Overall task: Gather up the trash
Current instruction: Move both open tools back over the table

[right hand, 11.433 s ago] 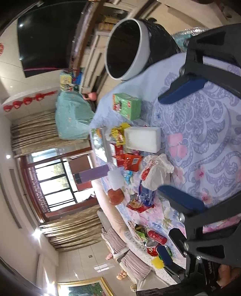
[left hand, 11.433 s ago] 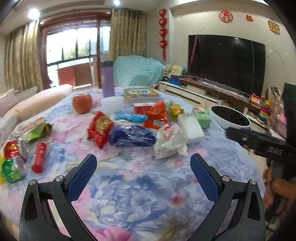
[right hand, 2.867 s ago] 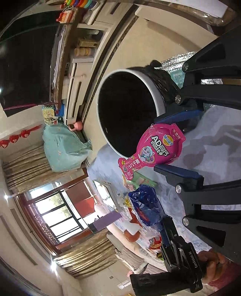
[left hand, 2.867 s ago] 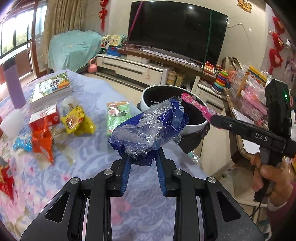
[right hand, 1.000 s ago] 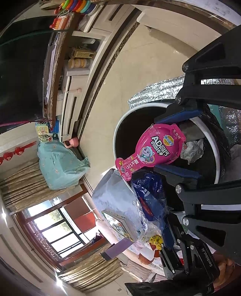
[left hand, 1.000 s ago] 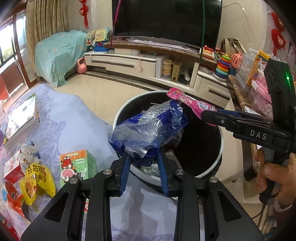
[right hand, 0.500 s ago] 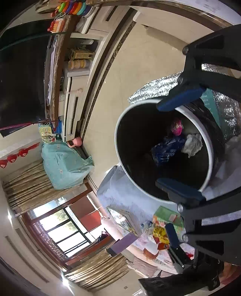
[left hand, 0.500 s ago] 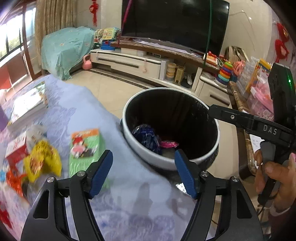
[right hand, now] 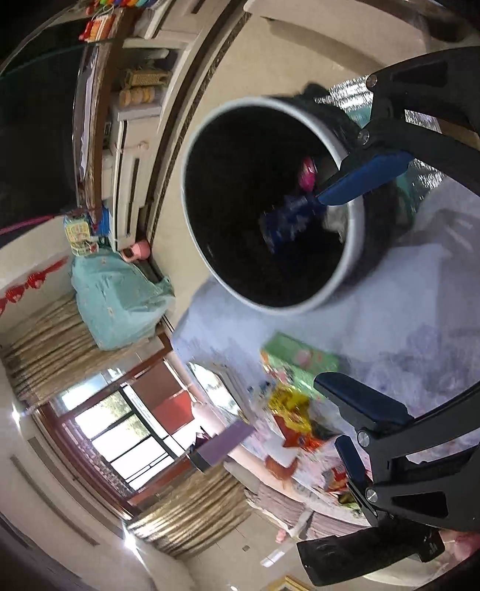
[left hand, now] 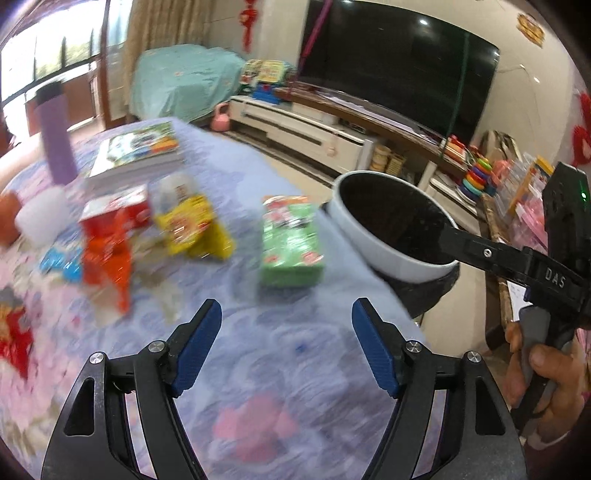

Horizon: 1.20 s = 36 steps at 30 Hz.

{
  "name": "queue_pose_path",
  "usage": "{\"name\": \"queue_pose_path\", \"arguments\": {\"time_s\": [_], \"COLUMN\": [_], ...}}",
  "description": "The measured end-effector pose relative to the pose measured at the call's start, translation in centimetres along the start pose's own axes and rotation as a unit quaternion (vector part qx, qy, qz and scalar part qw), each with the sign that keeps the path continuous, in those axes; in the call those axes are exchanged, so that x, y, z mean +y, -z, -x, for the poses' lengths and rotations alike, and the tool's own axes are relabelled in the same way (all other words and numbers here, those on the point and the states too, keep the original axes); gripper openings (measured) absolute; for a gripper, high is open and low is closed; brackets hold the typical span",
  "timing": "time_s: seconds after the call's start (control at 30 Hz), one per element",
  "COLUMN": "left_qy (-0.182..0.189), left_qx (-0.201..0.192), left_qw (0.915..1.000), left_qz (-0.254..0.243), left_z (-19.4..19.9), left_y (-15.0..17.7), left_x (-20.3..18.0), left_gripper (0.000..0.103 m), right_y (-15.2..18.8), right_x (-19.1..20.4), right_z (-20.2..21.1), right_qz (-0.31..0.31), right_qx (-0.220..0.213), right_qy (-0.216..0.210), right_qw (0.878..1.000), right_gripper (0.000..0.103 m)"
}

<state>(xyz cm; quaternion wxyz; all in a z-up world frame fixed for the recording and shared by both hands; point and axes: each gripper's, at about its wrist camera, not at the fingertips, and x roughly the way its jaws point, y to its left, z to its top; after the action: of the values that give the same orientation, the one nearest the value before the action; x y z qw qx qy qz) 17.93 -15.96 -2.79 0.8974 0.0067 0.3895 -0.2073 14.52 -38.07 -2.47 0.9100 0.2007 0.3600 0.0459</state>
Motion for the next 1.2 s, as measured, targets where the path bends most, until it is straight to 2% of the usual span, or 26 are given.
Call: {"name": "queue_pose_path", "arguments": {"time_s": [0.5, 0.77, 1.2], "left_qy": [-0.053, -0.083, -0.137], "left_qx": [-0.001, -0.004, -0.006], "left_qw": [0.9946, 0.9891, 0.9772], "left_qz": [0.089, 0.122, 0.162], "left_z": [3.3, 5.0, 7.1], "left_y": [4.8, 6.8, 8.8], "left_x": [8.6, 12.6, 18.1], "left_gripper": [0.075, 0.075, 0.075], "right_y": [3.2, 4.0, 4.9], "right_x": [7.0, 10.5, 15.7], "right_z": [-3.2, -4.7, -8.9], "right_qz": [0.053, 0.081, 0.115], "right_qx": [0.037, 0.047, 0.069], "right_qy": [-0.031, -0.066, -0.093], "right_qw": [0.997, 0.993, 0.987], "right_gripper": [0.093, 0.093, 0.092]}}
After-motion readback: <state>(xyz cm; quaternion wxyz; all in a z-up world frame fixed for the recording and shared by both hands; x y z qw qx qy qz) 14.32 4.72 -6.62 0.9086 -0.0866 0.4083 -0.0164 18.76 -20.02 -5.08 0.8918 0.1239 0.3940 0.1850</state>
